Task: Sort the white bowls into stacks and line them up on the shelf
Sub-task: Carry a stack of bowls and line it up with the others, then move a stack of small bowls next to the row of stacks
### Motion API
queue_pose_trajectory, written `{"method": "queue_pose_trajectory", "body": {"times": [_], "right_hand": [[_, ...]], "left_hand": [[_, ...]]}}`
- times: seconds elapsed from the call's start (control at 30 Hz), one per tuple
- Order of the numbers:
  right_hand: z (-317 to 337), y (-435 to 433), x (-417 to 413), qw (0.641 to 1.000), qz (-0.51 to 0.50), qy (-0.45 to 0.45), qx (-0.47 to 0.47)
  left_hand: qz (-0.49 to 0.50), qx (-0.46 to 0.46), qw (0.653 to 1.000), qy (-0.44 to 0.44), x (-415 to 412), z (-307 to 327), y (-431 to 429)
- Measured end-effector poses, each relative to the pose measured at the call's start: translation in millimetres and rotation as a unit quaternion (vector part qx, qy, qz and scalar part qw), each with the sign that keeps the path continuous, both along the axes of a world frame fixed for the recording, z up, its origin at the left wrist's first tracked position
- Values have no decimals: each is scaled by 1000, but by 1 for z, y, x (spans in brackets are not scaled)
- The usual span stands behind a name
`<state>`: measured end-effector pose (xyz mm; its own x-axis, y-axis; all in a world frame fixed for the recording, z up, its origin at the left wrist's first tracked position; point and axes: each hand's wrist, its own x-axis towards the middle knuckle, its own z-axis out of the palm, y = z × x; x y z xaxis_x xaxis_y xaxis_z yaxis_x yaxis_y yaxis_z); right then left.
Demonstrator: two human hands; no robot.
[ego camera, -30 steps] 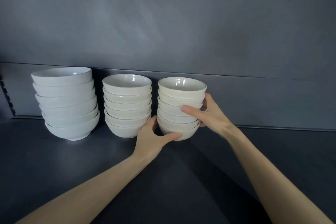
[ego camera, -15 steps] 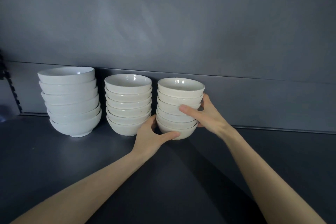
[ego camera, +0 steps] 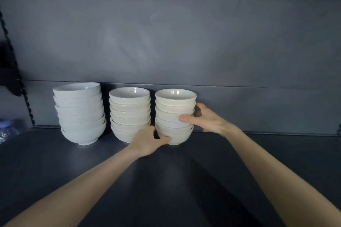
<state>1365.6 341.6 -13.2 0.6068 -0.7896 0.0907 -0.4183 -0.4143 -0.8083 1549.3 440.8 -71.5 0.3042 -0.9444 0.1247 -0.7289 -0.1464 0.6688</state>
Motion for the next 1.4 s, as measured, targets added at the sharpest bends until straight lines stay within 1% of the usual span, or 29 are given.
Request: {"method": "queue_pose_trajectory", "body": {"times": [0.1, 0.2, 0.3, 0.33, 0.37, 0.43, 0.5, 0.53, 0.67, 0.77, 0.87, 1.1, 1.27, 1.4], "right_hand": [[7, 3, -29, 995, -34, 82, -55], [13, 7, -64, 979, -84, 139, -121], [32, 14, -94, 961, -116, 202, -149], [35, 30, -143, 947, -189, 210, -151], [37, 40, -174, 930, -235, 231, -160], [44, 41, -189, 930, -242, 230, -157], [51, 50, -206, 919, -252, 253, -167], [55, 56, -224, 910, -277, 257, -168], [68, 76, -303, 874, -360, 273, -177], [71, 86, -356, 848, -397, 296, -190], [71, 89, -415, 832, -416, 318, -186], [72, 91, -561, 800, -455, 355, -165], [61, 76, -657, 794, -466, 367, -131], [63, 50, -722, 792, -474, 360, -134]], "left_hand": [[-22, 28, 997, -69, -1, 12, 6], [-95, 36, 986, -133, -17, 31, 8], [-133, 1, 970, -201, -43, 53, 4], [-200, -21, 951, -235, -81, 65, -10], [-230, -33, 935, -267, -108, 75, -15], [-235, -45, 931, -276, -118, 86, -18], [-238, -73, 923, -293, -138, 97, -23], [-252, -87, 915, -304, -154, 101, -30], [-330, -156, 884, -292, -236, 120, -42], [-366, -173, 863, -303, -297, 124, -54], [-389, -190, 847, -308, -358, 124, -67], [-423, -171, 840, -292, -506, 121, -90], [-442, -155, 832, -297, -600, 110, -111], [-447, -152, 830, -297, -663, 118, -137]]}}
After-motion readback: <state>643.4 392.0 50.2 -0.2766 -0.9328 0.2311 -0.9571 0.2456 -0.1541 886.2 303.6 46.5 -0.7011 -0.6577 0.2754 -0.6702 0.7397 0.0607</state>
